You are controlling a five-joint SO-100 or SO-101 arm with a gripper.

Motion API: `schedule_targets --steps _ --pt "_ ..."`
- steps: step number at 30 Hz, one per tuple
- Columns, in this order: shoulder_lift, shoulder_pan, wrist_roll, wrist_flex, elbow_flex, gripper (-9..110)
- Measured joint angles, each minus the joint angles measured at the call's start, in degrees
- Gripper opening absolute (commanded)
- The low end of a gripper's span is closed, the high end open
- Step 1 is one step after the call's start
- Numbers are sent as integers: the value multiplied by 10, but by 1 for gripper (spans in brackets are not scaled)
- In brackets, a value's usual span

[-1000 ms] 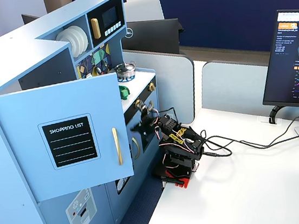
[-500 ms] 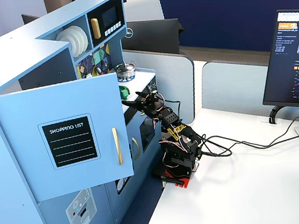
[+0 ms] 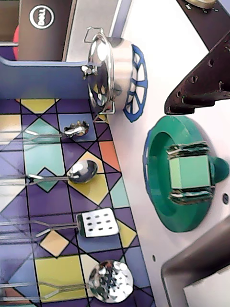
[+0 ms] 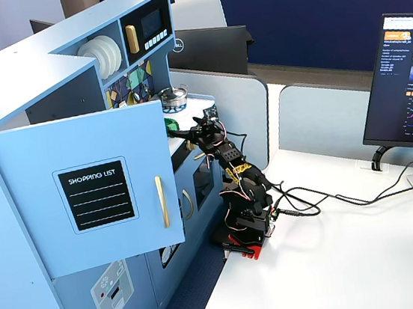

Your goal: Pick up the lid from the counter and put it on the green recipient

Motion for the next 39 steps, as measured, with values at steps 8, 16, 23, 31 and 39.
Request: schedule_targets --steps 8,16,23,31,39 --pt "-105 0 0 -64 -18 52" --pt "-201 -8 -9 -120 -46 51" --pt "-273 -25 -22 -167 -62 50" --pt "-333 -26 -30 -186 -93 49" --pt "-375 -26 -30 -200 -119 48"
